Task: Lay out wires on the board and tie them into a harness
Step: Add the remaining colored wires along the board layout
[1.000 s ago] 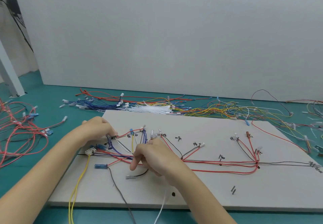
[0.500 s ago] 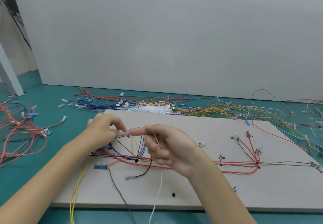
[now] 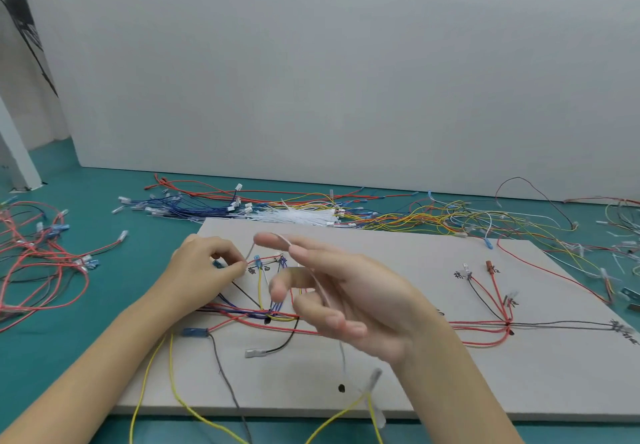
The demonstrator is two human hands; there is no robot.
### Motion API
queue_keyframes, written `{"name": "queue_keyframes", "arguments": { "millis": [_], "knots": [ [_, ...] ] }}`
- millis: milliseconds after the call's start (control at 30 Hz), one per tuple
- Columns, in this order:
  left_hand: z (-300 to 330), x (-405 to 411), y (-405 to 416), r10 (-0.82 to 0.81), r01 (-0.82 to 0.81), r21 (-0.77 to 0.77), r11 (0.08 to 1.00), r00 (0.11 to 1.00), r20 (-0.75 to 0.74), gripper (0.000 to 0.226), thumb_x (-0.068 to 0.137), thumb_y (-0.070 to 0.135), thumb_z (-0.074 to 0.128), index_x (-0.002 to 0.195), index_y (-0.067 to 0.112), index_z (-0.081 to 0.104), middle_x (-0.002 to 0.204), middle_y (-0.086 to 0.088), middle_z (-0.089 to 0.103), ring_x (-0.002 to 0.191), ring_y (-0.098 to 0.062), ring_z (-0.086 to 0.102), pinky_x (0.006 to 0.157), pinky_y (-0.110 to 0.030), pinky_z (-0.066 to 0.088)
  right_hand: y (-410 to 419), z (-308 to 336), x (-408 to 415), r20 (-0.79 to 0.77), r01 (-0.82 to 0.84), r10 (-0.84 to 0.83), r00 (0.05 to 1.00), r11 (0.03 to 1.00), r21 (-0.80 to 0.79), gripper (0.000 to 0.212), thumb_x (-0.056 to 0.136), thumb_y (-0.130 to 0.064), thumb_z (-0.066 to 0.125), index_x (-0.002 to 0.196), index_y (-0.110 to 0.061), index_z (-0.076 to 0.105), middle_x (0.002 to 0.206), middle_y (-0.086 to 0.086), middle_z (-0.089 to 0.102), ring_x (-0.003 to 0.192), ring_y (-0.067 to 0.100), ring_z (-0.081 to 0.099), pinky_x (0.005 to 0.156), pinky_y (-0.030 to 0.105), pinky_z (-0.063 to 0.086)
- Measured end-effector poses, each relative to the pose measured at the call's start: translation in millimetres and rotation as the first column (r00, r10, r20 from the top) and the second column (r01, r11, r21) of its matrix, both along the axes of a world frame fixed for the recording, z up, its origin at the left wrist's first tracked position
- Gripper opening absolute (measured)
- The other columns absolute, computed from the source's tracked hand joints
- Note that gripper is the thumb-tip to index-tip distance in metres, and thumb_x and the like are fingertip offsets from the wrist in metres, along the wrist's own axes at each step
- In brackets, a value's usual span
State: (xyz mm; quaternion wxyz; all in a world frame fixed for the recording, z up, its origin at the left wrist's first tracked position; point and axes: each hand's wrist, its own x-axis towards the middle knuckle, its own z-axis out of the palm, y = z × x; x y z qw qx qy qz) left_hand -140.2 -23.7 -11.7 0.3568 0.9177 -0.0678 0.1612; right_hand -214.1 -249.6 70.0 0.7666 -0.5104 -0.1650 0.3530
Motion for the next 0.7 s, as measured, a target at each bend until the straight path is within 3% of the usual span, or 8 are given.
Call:
{"name": "queue_keyframes", "arguments": {
  "millis": [67,167,300,367,433,533,600,700],
  "knots": [
    [0.3,-0.3,1.0,0.001,0.0,-0.018,1.0,1.0,0.027,0.024,0.08,0.019,0.073,0.063,0.036,0.07,0.069,0.018,0.066,0.089,-0.019,0.05,0.076,-0.037,0.04,9.4,-5.9,-0.3,-0.164,0.047,-0.018,0.986,0.984,0.171,0.038,0.1,-0.016,0.041,0.137,-0.015,0.049,0.068,0.0,0.058,0.034,0.003,0.034,0.027,0.011,0.02],
    [-0.3,-1.9,-1.4,-0.028,0.028,-0.003,1.0,0.998,0.063,0.022,0.079,0.023,0.075,0.062,0.036,0.069,0.068,0.02,0.067,0.087,-0.01,0.052,0.078,-0.038,0.041,15.3,-10.2,6.8,-0.394,0.279,-0.142,0.908,0.907,0.315,0.039,0.086,-0.01,0.053,0.125,-0.009,0.059,0.057,-0.004,0.046,0.032,0.004,0.027,0.029,0.014,0.012],
    [-4.1,-1.1,-2.1,-0.089,0.089,0.069,0.994,0.996,-0.003,0.022,0.075,0.023,0.078,0.059,0.032,0.067,0.065,0.014,0.066,0.085,-0.014,0.055,0.085,-0.043,0.045,11.2,-11.2,13.2,-0.641,0.561,-0.218,0.736,0.727,0.397,0.036,0.094,-0.003,0.043,0.128,0.001,0.051,0.05,0.002,0.044,0.031,0.008,0.034,0.029,0.014,0.02],
    [-6.1,0.0,-1.6,-0.077,0.077,0.089,0.993,0.997,-0.004,0.02,0.073,0.025,0.08,0.059,0.032,0.067,0.064,0.015,0.065,0.088,-0.015,0.051,0.085,-0.041,0.044,9.9,-13.2,13.9,-0.654,0.599,-0.235,0.719,0.686,0.413,0.032,0.095,-0.006,0.042,0.124,0.002,0.051,0.058,0.007,0.054,0.04,0.013,0.045,0.035,0.017,0.036],
    [-8.0,0.7,-2.0,-0.065,0.064,0.112,0.992,0.998,0.002,0.02,0.072,0.028,0.08,0.059,0.033,0.066,0.065,0.017,0.065,0.089,-0.012,0.048,0.084,-0.039,0.042,8.7,-13.5,13.2,-0.596,0.555,-0.235,0.768,0.708,0.437,0.031,0.092,-0.015,0.046,0.117,0.002,0.055,0.081,0.008,0.068,0.061,0.019,0.058,0.056,0.028,0.05],
    [-10.7,1.6,-2.8,-0.057,0.054,0.131,0.99,0.998,0.019,0.018,0.072,0.032,0.079,0.06,0.034,0.065,0.065,0.018,0.064,0.089,-0.011,0.047,0.08,-0.036,0.039,7.5,-11.6,10.5,-0.481,0.483,-0.273,0.833,0.782,0.394,0.035,0.094,-0.026,0.046,0.122,-0.008,0.057,0.109,0.0,0.071,0.085,0.021,0.063,0.083,0.04,0.047],
    [-11.8,1.7,-2.9,-0.046,0.04,0.154,0.987,0.998,0.035,0.019,0.072,0.034,0.078,0.059,0.035,0.064,0.065,0.018,0.063,0.089,-0.011,0.046,0.075,-0.033,0.034,9.8,-9.4,8.6,-0.479,0.481,-0.27,0.835,0.781,0.398,0.037,0.096,-0.025,0.043,0.125,-0.006,0.056,0.102,0.003,0.072,0.077,0.022,0.064,0.08,0.042,0.049],
    [-13.4,2.0,-3.5,-0.039,0.028,0.19,0.981,0.998,0.057,0.019,0.072,0.036,0.077,0.06,0.034,0.063,0.066,0.018,0.063,0.088,-0.008,0.044,0.071,-0.03,0.028,8.5,-3.2,7.3,-0.599,0.559,-0.176,0.781,0.624,0.546,0.032,0.101,-0.016,0.038,0.106,0.008,0.059,0.085,0.015,0.066,0.057,0.023,0.059,0.056,0.035,0.056]
  ]
}}
